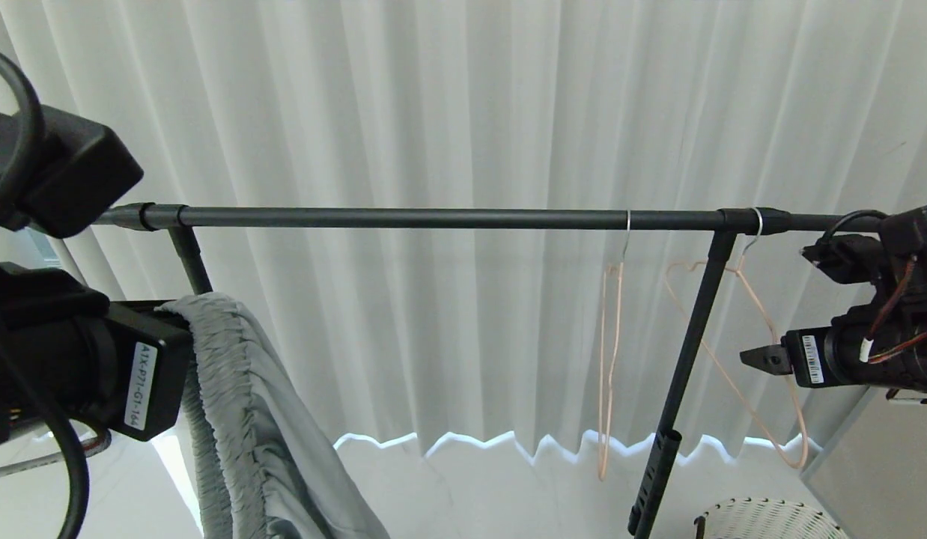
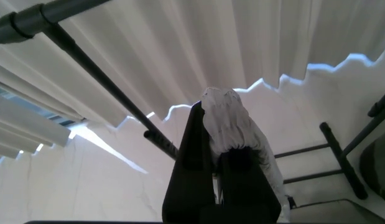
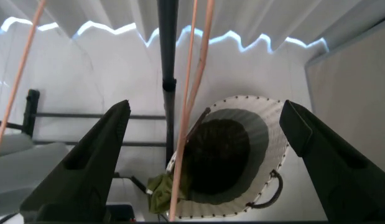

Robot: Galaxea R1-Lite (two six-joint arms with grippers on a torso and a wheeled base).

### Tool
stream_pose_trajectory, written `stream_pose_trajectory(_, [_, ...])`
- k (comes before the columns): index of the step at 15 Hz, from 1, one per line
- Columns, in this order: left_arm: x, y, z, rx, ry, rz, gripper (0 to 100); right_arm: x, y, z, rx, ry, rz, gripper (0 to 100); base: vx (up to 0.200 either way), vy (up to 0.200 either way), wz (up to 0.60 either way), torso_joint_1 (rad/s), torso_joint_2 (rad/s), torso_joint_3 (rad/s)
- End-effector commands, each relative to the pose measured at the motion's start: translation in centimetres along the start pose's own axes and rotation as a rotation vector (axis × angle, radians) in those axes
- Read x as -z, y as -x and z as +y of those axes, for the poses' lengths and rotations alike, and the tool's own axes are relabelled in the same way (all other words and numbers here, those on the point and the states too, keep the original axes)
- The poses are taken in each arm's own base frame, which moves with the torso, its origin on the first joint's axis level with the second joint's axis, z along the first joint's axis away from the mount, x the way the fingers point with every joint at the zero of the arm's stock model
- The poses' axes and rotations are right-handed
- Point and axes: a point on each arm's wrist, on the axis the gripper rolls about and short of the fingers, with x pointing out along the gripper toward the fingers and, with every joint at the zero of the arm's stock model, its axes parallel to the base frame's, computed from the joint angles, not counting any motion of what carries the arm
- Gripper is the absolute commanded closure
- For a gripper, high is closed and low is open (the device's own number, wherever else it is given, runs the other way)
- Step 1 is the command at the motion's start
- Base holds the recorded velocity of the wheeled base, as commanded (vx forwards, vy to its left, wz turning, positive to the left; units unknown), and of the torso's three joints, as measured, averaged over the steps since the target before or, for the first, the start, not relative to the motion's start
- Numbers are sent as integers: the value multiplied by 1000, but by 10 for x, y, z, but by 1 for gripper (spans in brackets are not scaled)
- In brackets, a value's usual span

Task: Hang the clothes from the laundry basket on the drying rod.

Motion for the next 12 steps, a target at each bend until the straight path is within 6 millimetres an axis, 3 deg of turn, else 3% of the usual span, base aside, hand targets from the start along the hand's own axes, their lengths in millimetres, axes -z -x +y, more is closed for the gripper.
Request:
stream_pose_trajectory(1, [7,-2,-1,2,7,-7,100,2,-14,3,8,5,41,0,0,0,0,0,0,0])
stream_pose_trajectory(12, [8,-5,-4,3,23,-34,100,-1,-54,7,40,-98,50,0,0,0,0,0,0,0])
